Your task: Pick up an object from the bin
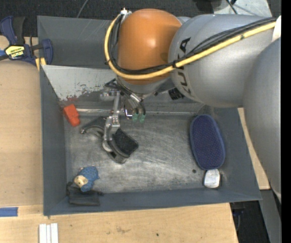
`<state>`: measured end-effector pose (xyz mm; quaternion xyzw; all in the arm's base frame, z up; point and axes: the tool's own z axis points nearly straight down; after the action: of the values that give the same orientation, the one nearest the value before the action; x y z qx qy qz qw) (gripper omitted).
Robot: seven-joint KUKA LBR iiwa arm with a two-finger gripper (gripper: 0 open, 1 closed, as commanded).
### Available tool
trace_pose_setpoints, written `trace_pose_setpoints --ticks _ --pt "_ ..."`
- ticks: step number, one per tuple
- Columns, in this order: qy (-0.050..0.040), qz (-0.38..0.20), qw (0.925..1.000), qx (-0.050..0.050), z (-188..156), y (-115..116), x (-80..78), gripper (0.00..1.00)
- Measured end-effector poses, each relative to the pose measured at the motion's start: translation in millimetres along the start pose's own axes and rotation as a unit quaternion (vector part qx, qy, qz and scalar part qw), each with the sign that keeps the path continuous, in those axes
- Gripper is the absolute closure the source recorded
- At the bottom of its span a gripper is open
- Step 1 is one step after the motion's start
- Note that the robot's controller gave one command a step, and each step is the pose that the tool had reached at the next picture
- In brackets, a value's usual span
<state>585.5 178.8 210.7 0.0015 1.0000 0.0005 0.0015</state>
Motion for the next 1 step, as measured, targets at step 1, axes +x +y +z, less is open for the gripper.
trace_pose_setpoints --ticks 1 --pt "-0.0016 -0.01 0.9999 -0.003 108.6 -28.2 -16.9 0.0"
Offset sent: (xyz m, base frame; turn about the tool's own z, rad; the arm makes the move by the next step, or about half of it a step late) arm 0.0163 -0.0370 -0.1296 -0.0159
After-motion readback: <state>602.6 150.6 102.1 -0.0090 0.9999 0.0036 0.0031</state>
